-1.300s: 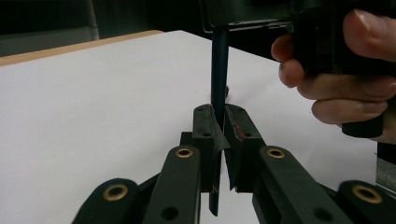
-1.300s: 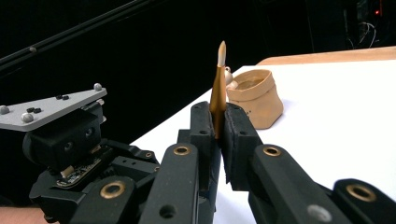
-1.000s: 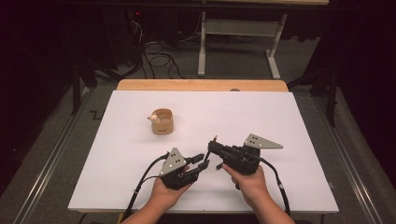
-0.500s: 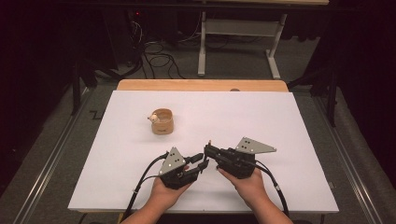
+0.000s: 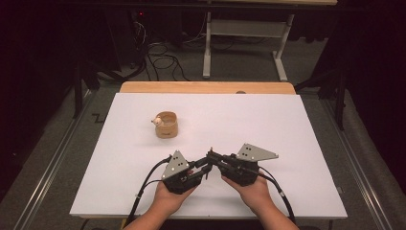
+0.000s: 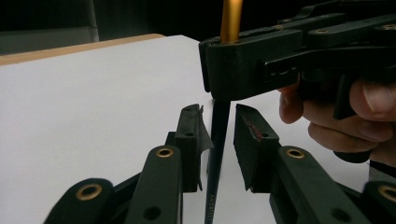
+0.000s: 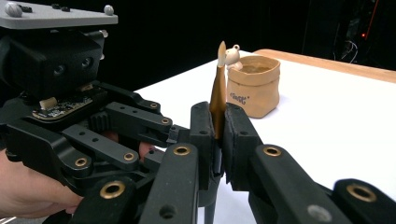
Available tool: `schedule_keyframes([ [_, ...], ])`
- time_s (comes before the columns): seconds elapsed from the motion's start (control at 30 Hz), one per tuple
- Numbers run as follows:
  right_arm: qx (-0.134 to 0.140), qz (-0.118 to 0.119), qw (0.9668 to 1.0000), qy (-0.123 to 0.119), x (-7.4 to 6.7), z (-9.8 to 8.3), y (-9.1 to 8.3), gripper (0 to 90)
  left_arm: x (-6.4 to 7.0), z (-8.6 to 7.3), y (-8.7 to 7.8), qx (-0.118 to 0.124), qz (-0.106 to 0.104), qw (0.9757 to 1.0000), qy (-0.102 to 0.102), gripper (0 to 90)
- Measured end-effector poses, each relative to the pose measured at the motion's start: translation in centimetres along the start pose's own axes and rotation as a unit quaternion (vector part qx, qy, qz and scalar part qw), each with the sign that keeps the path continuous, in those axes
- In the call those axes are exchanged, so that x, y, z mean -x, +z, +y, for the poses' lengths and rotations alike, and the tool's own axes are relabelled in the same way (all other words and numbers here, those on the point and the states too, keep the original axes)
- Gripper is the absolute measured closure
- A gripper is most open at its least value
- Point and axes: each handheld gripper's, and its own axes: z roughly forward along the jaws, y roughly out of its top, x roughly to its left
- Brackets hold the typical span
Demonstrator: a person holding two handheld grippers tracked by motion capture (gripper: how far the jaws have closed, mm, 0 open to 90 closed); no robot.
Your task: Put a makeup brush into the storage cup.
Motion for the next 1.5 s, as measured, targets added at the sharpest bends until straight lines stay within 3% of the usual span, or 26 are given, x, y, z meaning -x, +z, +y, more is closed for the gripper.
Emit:
schedule_keyframes([
  [1.13, -0.001, 0.002, 1.0, 0.007, 0.0, -0.12, 0.13, 84.2, 0.09, 0.05, -0.08, -0.001, 0.003, 1.0, 0.009, 82.4],
  [1.5, 0.004, 0.01, 0.9998, 0.015, 0.18, -0.08, 0.16, 69.8, 0.0, 0.09, -0.16, 0.001, 0.005, 0.9999, 0.01, 82.7],
])
